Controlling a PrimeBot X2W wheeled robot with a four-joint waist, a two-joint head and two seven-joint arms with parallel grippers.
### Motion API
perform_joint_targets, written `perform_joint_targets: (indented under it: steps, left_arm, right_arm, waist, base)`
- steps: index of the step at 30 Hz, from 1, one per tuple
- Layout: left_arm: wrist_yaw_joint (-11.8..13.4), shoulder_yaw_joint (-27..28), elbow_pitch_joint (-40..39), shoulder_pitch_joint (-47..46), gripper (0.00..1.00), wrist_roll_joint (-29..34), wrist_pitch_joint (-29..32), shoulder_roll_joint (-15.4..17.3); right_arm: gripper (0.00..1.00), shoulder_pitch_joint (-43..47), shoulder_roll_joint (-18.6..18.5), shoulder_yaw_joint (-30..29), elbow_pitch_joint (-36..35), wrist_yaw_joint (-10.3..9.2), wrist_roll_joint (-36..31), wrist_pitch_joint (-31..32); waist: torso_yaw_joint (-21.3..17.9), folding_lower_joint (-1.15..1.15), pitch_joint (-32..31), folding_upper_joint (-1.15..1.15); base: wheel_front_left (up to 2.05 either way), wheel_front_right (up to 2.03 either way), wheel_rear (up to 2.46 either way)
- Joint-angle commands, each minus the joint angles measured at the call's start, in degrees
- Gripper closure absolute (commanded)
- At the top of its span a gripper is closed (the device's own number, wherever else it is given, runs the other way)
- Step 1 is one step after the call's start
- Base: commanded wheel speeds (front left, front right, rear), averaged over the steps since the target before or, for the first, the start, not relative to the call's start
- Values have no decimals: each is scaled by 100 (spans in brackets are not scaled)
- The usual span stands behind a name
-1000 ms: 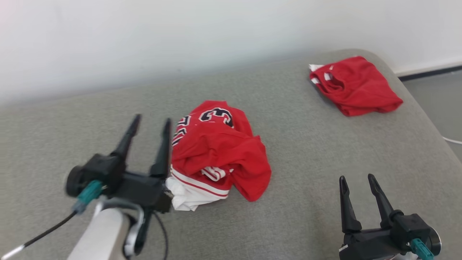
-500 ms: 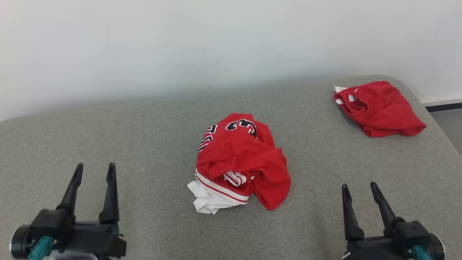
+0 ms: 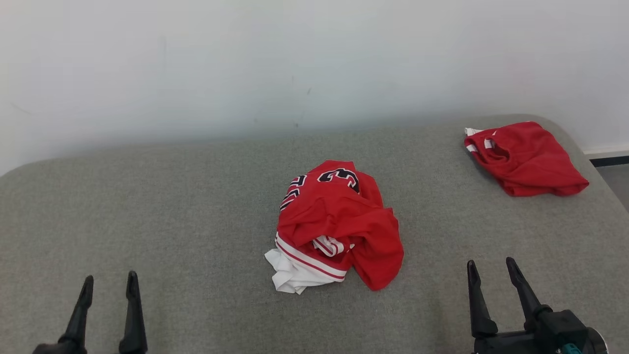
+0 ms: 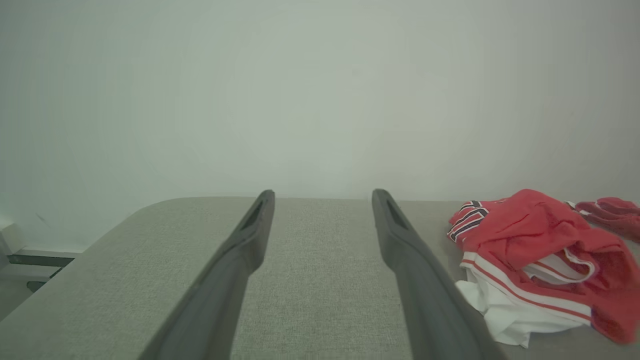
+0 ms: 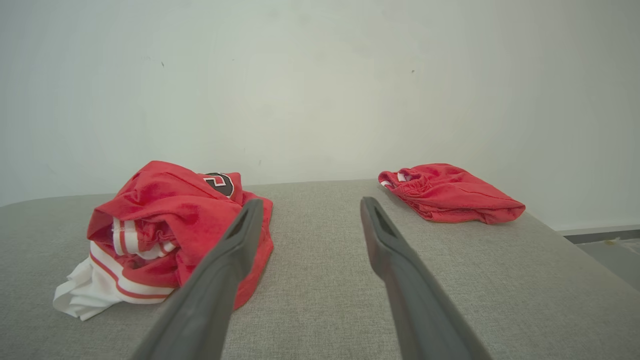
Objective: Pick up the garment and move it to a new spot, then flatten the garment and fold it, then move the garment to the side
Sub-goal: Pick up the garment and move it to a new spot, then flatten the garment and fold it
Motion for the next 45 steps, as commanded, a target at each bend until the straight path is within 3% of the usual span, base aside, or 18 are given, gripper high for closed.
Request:
perform_joint_targets:
  steps: [1, 8, 16, 45]
  left_arm:
    - [-87, 79, -24, 174, 0, 78, -16, -56]
    - [-323, 397, -102, 423, 0, 348, -16, -231]
    - [-594, 169, 110, 554, 0, 691, -16, -139]
    - [-705, 230, 283, 521, 0, 723, -17, -198]
  right_arm:
    - [0, 64, 14, 17, 2, -17, 7, 0]
    - [0, 117, 14, 49, 47, -17, 56, 0]
    - [0, 143, 13, 104, 97, -17, 33, 0]
    - [0, 197, -103, 435, 143, -16, 112, 0]
  waist:
    - [15, 1, -20, 0]
    - [62, 1, -99, 0]
    - [163, 1, -143, 0]
    - [232, 1, -155, 0]
  base:
    - [0, 0, 0]
    - [0, 0, 0]
    - [0, 0, 0]
    - [0, 0, 0]
